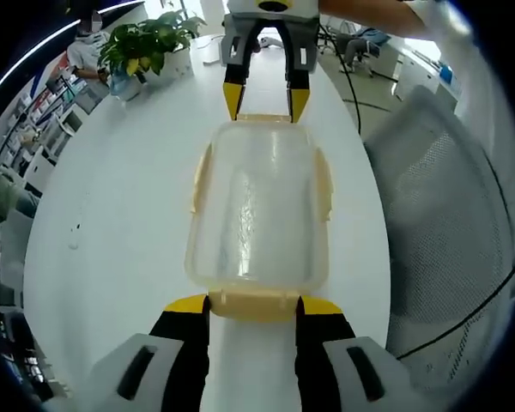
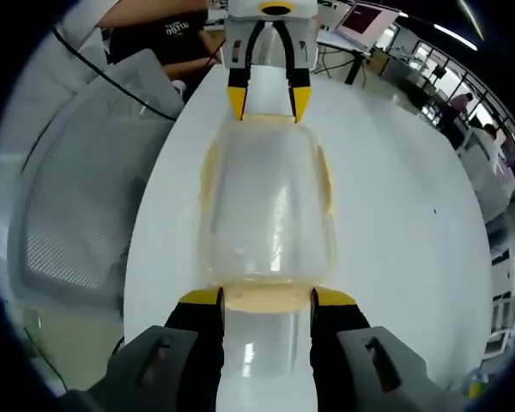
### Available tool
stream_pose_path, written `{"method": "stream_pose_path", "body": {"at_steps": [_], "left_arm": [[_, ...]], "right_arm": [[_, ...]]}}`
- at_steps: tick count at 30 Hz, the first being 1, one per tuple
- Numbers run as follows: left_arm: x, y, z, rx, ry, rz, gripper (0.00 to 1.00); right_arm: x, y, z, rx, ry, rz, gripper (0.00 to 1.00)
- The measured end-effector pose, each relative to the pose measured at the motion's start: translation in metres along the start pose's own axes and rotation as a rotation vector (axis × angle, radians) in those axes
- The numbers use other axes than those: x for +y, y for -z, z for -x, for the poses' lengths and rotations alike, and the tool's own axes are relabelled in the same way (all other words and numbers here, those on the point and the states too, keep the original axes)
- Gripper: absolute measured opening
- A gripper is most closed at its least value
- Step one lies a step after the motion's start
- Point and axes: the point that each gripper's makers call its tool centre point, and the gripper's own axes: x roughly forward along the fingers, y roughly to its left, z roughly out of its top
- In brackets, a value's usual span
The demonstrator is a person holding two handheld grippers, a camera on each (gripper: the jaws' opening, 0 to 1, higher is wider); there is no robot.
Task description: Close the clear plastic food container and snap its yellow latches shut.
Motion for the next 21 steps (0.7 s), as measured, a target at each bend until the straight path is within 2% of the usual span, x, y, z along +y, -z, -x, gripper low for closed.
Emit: {"method": "stream_pose_path", "body": {"at_steps": [14, 21], "left_arm": [[-0.007, -0.054, -0.026, 0.001, 0.019, -0.019, 0.34], [-0.009, -0.071, -0.035, 0.014, 0.023, -0.027, 0.34]], "right_arm": [[0.004, 0.055, 0.022, 0.014, -0.009, -0.026, 0.36], [0.006, 0.073, 0.03, 0.021, -0.015, -0.034, 0.36]]}}
